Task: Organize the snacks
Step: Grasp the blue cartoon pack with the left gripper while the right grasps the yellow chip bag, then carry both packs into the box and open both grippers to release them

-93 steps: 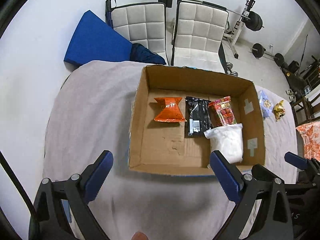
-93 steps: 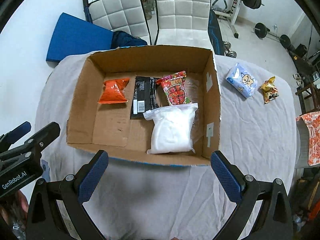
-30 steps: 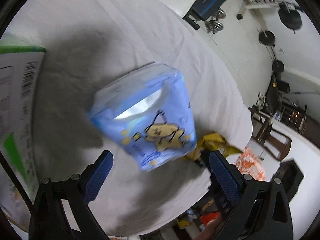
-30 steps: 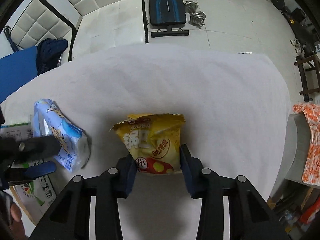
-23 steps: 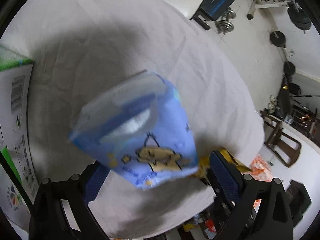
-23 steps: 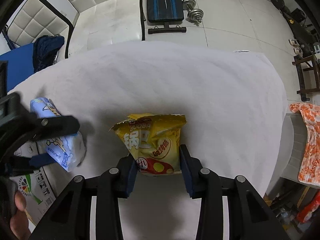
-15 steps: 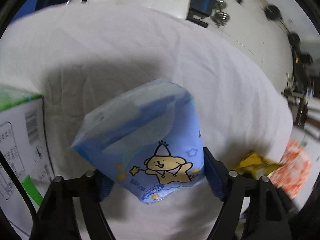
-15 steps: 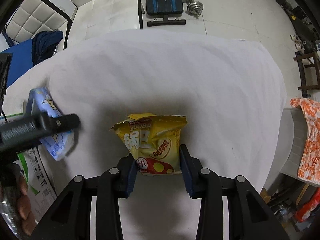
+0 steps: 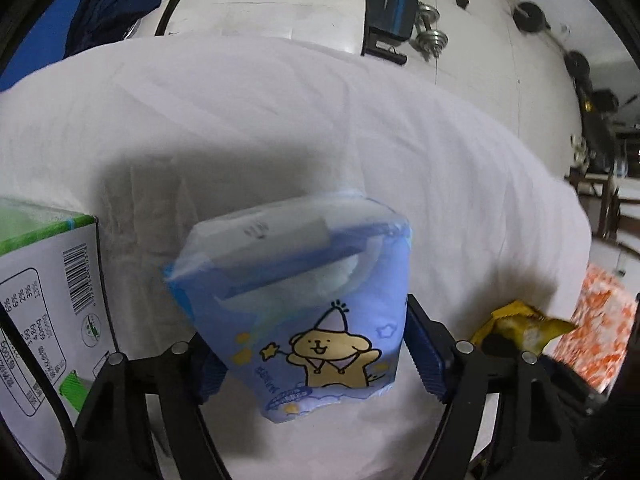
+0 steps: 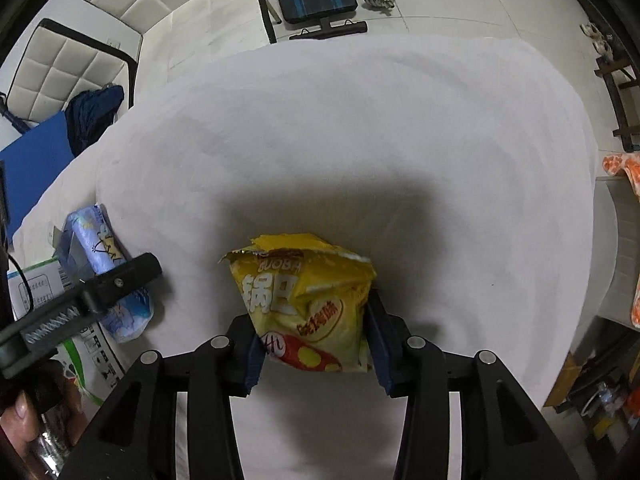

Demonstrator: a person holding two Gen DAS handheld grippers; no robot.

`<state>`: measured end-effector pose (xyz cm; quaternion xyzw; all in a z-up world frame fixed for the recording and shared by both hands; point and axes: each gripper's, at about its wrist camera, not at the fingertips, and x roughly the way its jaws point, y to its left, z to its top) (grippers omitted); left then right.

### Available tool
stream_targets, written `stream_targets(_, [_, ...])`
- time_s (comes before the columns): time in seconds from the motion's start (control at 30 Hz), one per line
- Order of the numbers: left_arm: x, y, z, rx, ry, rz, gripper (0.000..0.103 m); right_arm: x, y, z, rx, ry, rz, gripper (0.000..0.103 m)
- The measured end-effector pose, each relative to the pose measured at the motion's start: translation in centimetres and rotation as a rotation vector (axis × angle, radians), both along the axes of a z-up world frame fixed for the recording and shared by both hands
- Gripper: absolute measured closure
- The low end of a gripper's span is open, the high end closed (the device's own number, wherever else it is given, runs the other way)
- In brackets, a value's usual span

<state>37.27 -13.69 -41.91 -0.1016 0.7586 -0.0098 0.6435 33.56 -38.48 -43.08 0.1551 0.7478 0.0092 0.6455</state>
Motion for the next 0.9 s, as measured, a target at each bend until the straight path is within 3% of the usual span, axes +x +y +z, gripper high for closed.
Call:
stream_targets(0.3, [-1.7,0.5,1.3,0.028,-0.082,-0.032,0.061,-0.6,1.9,0.5,-0.069,-0.019,0.038,0.062])
stream_targets(0.6, [-5.2,-1.2,4.9,0.068,-0.208,-0.176,0.062,-2.8,3.2,2.7,-0.05,-0.065,0.041,0.062])
stream_targets(0.9, [-10.0,-1.1,8.8,0.088,-0.321,-0.281,0.062,-8.3,4.2,6.3,-0.007,-0.111,0.041,0.062])
